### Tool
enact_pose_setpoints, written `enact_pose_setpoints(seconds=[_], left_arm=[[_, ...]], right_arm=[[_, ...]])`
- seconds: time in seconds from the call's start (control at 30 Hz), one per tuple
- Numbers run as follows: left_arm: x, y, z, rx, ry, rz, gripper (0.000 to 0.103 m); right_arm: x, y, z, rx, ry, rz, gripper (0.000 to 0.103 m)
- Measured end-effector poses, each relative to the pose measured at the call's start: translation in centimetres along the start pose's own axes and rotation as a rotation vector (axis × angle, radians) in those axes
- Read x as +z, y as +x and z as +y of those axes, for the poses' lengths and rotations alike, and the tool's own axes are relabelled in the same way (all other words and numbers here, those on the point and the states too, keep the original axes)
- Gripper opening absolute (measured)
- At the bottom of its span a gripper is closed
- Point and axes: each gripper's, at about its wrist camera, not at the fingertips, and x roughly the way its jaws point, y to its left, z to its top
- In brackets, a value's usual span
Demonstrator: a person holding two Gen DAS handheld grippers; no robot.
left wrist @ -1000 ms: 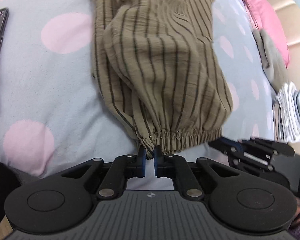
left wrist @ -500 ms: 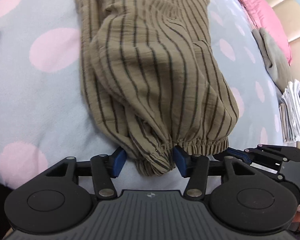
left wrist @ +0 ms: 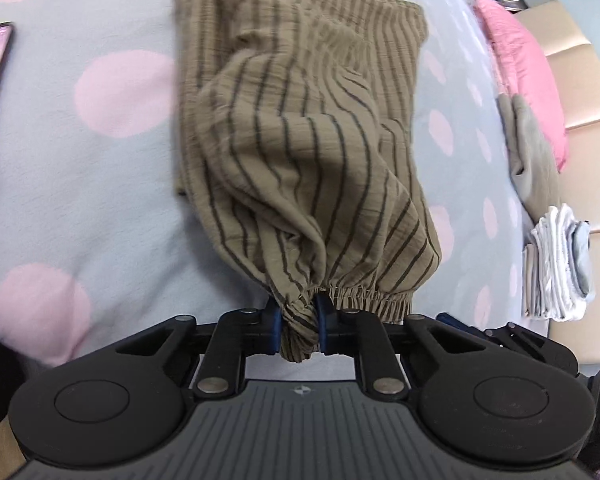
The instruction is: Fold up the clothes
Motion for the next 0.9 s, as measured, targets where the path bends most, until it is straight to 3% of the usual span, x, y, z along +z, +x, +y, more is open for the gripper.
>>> enact_pose_setpoints(seconds=[0.1,0.37,0.63,0.7,0.8,0.9], left_arm=[[0.1,-0.1,1.0,0.021,-0.03,0.006,0.014],[0.5,0.4,1.2,0.025,-0.044,0.013,0.014],[0.9,1.0,0.7,0.018,-0.05,0.017,0.013],[0.9,0.8,1.0,0.011,-0.049,0.019,0.013],[1.1,0.7,1.2,-0.009,-0.066,0.014,0.013],[1.2,0.0,1.7,-0.08,-0.108,-0.003,0.013]], right_arm=[[-0.3,0.4,0.5,-0.045,-0.054,0.003,0.03],[-0.2,2.0,2.2,-0.009,-0.165,-0.005,0.024],[0.5,2.6,2.4,0.025,-0.11,-0.033,0.021],[0.6,2.6,2.6,-0.005,-0.117,-0.049,0.019],[1.1,3.2,2.2,-0.017,-0.077,-0.05,0.006],[1.6,3.0,1.5,-0.005,-0.026,-0.006,0.004]])
